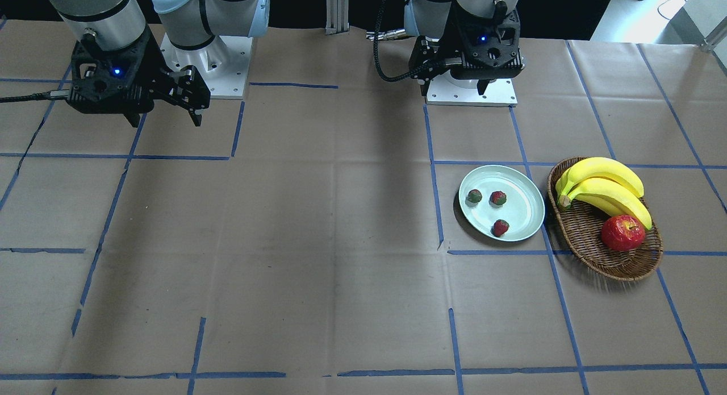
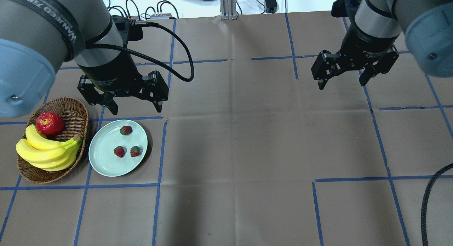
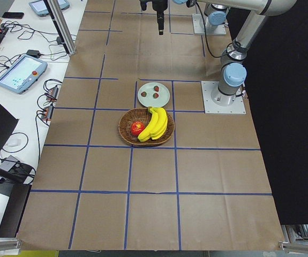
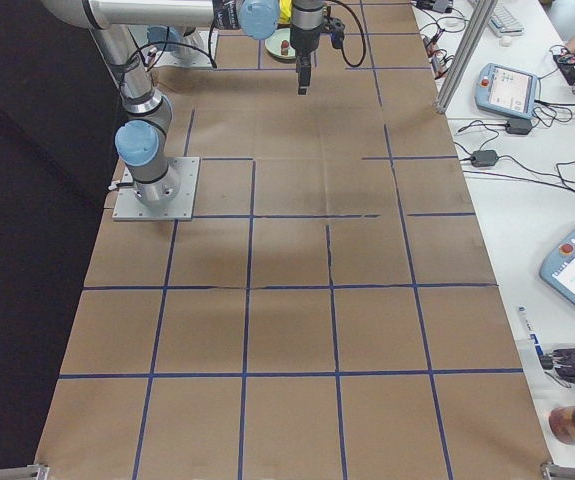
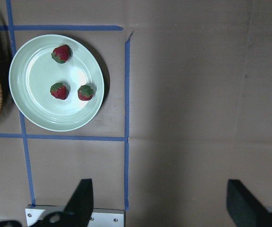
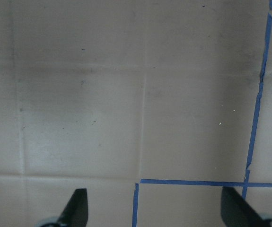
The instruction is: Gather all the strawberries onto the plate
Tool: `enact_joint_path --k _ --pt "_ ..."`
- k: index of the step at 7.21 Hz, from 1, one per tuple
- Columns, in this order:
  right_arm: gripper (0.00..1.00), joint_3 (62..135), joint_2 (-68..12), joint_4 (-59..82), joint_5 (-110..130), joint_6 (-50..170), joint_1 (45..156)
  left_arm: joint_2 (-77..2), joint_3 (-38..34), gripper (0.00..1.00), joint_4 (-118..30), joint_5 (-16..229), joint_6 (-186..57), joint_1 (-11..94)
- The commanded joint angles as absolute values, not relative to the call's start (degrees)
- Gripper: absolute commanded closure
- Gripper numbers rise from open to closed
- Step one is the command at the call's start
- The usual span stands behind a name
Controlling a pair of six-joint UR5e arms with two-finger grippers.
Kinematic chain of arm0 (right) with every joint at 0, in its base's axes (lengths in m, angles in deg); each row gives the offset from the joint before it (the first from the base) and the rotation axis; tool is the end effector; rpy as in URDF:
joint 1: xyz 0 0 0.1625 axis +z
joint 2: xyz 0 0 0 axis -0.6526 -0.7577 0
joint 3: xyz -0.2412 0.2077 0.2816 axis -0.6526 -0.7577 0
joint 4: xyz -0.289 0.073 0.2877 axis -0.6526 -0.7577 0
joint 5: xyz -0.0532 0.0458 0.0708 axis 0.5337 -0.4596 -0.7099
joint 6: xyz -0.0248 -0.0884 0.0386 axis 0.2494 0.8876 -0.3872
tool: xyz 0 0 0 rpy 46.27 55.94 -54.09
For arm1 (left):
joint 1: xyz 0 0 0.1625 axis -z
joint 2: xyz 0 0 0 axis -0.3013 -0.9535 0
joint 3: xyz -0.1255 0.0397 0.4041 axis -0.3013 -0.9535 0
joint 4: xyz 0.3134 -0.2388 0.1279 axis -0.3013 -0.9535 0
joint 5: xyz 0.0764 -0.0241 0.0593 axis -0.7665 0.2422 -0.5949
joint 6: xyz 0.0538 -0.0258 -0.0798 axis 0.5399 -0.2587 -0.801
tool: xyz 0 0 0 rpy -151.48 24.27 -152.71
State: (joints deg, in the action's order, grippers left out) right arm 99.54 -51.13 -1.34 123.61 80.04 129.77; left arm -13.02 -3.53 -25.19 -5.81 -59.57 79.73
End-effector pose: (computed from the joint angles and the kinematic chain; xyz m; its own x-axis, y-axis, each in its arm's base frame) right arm 0.1250 -0.4713 0.4759 -0.9989 -0.0471 0.0025 -0.0469 0.9984 0.0324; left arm -0.1867 -0.4246 0.4946 -0.9986 -0.0408 -0.0324 -0.0435 0.9953 0.0870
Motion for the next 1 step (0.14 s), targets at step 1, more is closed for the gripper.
enact_joint_path --k 1 --pt "0.0 99.5 -51.1 -1.3 123.6 80.1 129.8 -12.6 -3.6 0.0 -25.5 -6.0 -59.4 78.9"
